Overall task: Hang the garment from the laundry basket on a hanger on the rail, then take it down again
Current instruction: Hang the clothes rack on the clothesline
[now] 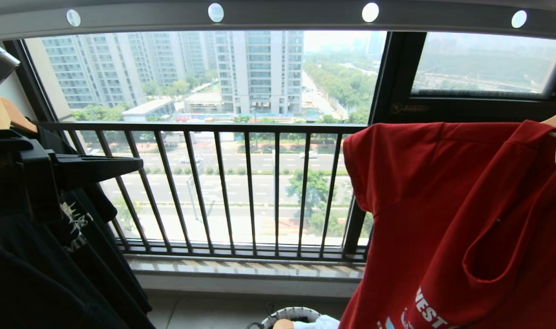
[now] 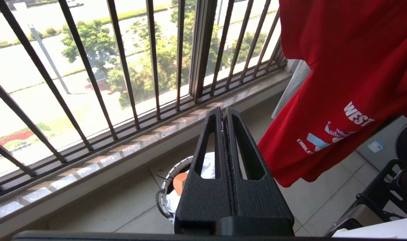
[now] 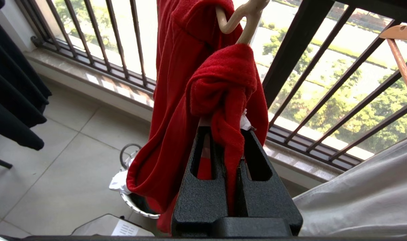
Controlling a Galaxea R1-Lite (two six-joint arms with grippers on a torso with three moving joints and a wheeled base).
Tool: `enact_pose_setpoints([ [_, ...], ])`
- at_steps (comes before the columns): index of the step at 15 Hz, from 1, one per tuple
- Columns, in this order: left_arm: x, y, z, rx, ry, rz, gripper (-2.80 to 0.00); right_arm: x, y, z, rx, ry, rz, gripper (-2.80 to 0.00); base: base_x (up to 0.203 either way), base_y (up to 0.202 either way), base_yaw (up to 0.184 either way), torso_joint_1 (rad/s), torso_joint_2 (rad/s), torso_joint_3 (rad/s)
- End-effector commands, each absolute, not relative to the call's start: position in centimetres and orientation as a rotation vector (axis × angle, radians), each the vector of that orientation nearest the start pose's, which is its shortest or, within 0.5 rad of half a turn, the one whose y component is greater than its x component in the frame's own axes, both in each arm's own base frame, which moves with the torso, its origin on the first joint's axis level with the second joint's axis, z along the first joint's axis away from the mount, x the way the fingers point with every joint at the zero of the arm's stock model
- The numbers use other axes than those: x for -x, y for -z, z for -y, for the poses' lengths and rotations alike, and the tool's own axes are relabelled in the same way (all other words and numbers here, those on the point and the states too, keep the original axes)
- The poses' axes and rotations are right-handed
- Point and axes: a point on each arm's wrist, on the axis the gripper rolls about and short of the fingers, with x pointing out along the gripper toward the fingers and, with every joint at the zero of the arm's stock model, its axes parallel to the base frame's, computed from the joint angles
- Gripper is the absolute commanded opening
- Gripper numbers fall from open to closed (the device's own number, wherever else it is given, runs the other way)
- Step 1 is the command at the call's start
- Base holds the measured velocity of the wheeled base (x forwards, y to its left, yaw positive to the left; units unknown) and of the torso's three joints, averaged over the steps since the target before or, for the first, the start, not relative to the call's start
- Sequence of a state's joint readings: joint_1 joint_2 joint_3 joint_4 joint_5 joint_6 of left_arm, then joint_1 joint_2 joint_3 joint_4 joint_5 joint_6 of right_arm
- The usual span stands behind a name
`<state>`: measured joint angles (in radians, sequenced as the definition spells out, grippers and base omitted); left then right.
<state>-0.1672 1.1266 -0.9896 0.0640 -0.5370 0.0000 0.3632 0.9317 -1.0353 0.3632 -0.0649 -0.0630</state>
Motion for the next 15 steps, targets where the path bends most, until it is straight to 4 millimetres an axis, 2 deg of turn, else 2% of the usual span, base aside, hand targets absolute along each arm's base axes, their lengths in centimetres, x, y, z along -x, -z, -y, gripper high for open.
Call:
enact_pose_setpoints([
  [1, -14.8, -30.2, 3.7, 0.039, 0.705, -0.204, -2.80, -8.9, -30.8, -3.2, 0.122, -0.285, -0.248, -2.80, 0.000, 0.000, 0.000, 0.000, 0.00, 0.000],
  [5, -14.8, -30.2, 3.7, 0.040, 0.705, -0.204, -2.80, -11.4, -31.5, -3.9, 0.124, -0.215, -0.217, -2.80, 0.000, 0.000, 0.000, 0.000, 0.00, 0.000],
  [11, -14.6, -30.3, 3.6, 0.037, 0.705, -0.195, -2.80, -13.1, -31.9, -4.4, 0.151, -0.152, -0.231, -2.80, 0.000, 0.000, 0.000, 0.005, 0.00, 0.001],
  [15, -14.2, -30.5, 3.6, 0.035, 0.706, -0.183, -2.80, -13.4, -32.1, -4.5, 0.150, -0.138, -0.229, -2.80, 0.000, 0.000, 0.000, 0.000, 0.00, 0.000],
])
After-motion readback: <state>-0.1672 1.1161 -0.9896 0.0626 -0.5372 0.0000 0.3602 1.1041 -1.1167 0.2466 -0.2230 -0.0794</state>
